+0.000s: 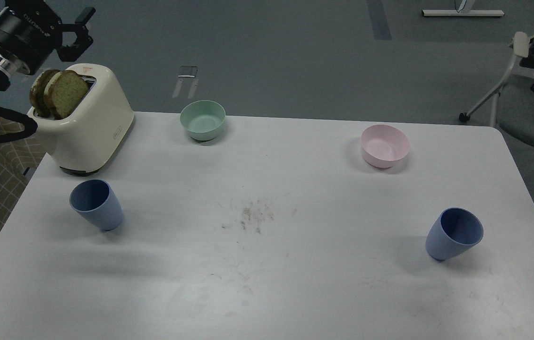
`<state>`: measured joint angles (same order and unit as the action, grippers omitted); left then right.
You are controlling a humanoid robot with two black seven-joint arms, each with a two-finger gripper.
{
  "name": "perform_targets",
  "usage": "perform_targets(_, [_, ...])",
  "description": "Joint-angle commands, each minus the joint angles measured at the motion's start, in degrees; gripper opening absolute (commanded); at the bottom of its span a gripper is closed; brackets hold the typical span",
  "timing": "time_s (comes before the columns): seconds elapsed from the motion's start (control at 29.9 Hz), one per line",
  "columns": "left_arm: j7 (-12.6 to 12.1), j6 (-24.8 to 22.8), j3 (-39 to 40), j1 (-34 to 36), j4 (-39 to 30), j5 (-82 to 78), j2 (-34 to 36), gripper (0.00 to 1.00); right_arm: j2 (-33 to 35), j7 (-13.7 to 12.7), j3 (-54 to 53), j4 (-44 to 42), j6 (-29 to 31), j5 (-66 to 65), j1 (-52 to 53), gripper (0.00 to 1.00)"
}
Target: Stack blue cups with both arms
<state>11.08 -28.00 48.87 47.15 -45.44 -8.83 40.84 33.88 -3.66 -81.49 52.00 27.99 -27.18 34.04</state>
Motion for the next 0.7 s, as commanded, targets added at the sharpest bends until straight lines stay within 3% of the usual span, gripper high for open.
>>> perform_targets(0.0, [0.17, 0.0, 0.0, -0.3, -0.08, -0.05, 0.03, 0.98, -0.04, -0.04, -1.56, 0.21, 0.01, 0.11, -0.11, 1.0])
perform_targets(0.67, [0.17, 0.0, -0.62, -0.57, 0.0, -0.75, 0.47, 0.98, -0.3, 0.49, -4.2, 0.12, 0.01, 2.92, -0.82, 1.0])
